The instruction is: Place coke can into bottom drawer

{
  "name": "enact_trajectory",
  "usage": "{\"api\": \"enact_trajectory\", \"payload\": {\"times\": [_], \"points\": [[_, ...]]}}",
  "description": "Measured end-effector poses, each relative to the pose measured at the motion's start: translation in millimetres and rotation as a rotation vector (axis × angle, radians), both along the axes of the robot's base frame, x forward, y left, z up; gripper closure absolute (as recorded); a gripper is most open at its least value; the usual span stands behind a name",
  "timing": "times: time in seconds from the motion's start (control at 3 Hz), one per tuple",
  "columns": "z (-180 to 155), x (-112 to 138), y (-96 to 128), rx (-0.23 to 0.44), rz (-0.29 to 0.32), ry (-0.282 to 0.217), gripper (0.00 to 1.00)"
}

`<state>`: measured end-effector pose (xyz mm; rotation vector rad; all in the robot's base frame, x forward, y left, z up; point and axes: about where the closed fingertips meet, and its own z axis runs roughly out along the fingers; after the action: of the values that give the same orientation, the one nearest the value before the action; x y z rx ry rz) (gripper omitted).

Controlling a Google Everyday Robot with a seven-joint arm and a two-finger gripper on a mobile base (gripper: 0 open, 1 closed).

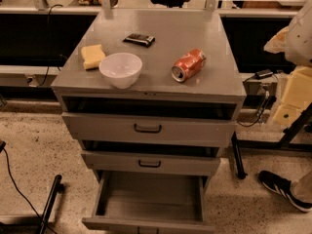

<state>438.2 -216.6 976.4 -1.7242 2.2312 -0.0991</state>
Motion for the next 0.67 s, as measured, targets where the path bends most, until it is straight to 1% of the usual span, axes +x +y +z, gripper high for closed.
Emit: {"api": "enact_trajectory", "payload": {"times": [0.33,0.67], "points": [[0.0,0.0,0.0,0.000,0.000,0.000,0.00],[0.2,6.8,4.3,-0.007,0.077,-0.033,0.00]]}}
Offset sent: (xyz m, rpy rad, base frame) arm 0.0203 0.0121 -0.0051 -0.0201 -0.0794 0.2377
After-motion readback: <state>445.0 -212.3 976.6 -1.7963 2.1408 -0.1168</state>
